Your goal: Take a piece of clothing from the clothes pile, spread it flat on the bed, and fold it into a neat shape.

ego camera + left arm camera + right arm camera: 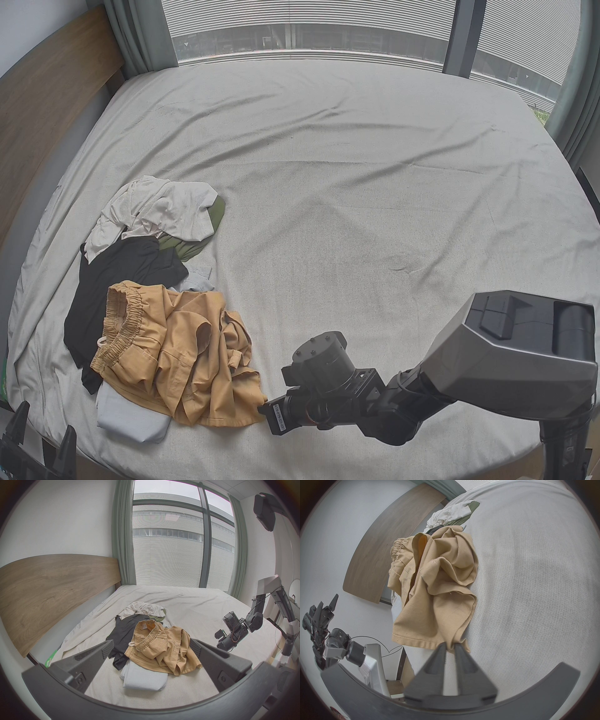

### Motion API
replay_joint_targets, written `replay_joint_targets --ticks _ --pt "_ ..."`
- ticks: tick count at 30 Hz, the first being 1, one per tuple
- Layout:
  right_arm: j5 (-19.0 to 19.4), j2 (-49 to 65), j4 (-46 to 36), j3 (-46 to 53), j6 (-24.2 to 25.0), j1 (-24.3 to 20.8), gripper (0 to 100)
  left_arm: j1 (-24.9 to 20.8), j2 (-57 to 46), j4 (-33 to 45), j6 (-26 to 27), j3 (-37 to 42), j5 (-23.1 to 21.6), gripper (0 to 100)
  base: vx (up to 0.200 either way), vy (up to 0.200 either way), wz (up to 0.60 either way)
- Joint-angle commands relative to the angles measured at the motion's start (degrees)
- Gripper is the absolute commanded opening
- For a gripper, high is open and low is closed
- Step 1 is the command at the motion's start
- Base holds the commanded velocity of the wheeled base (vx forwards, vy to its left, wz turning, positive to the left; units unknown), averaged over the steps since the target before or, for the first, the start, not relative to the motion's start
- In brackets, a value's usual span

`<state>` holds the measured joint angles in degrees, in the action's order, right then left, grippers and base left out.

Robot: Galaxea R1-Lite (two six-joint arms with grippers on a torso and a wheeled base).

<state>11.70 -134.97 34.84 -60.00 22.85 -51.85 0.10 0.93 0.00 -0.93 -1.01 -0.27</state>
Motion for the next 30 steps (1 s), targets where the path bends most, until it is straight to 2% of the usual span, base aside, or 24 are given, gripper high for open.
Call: replay_joint_targets --ticks 1,8,9,26,27,30 --pt "0.0 0.0 0.0 0.2 0.0 0.0 0 0.0 -0.9 0.0 0.0 1.0 0.0 100 0.000 0.000 0.00" --pt "-2.5 0.1 0.0 0.3 -0.2 0.3 0 0.0 -0.9 0.0 0.0 1.0 0.0 100 0.000 0.000 0.00" --pt "-2.5 0.1 0.0 0.3 -0.6 0.3 100 0.0 -0.9 0.0 0.0 1.0 0.0 100 0.000 0.000 0.00" --pt "-3.3 -3.6 1.7 -3.2 -2.1 -0.4 100 0.0 -0.9 0.0 0.0 1.0 0.0 100 0.000 0.000 0.00" --pt "-3.3 -3.6 1.7 -3.2 -2.1 -0.4 0 0.0 -0.9 0.0 0.0 1.0 0.0 100 0.000 0.000 0.00" --pt "-3.3 -3.7 3.0 -3.3 -2.1 -0.4 0 0.0 -0.9 0.0 0.0 1.0 0.0 100 0.000 0.000 0.00"
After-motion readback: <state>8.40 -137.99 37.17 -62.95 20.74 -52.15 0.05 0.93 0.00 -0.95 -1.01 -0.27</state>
